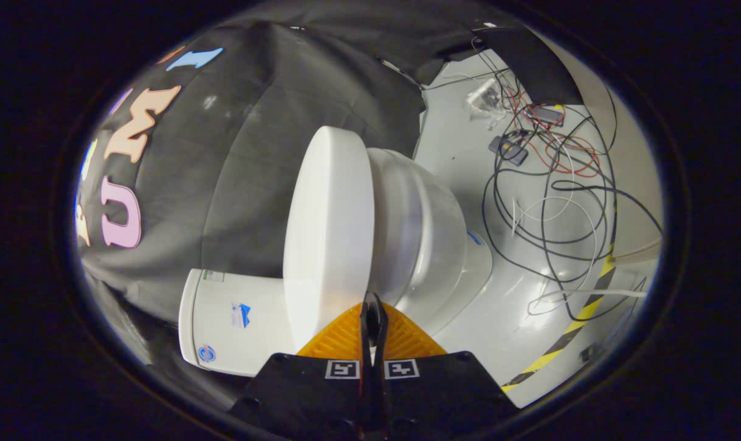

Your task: Open the toilet lid.

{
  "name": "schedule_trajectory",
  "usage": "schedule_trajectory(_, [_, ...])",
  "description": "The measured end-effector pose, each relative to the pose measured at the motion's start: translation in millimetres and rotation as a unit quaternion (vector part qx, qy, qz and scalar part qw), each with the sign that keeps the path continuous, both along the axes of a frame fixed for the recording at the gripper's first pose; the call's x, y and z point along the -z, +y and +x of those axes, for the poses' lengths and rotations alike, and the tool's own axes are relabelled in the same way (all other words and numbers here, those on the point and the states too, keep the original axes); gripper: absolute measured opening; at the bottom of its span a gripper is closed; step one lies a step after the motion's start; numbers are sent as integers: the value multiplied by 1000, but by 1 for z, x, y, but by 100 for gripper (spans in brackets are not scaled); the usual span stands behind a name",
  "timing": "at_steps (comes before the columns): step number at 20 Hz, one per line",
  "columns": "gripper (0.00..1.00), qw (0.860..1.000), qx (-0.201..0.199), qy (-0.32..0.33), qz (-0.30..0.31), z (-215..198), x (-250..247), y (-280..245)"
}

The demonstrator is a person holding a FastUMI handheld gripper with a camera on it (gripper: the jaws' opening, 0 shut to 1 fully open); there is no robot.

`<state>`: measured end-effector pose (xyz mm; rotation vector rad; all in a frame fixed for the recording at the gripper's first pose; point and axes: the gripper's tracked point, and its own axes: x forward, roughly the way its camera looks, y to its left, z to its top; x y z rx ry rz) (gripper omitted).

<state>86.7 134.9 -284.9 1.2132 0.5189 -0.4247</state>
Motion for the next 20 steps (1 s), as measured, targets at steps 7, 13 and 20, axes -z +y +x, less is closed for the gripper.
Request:
schedule_trajectory(7, [0,998,27,-19,-46,5,-37,2])
schedule_trajectory(13, [0,996,20,-17,-89,15,-83,7])
schedule_trajectory(20, [0,989,7,-17,-146,31,-128,21])
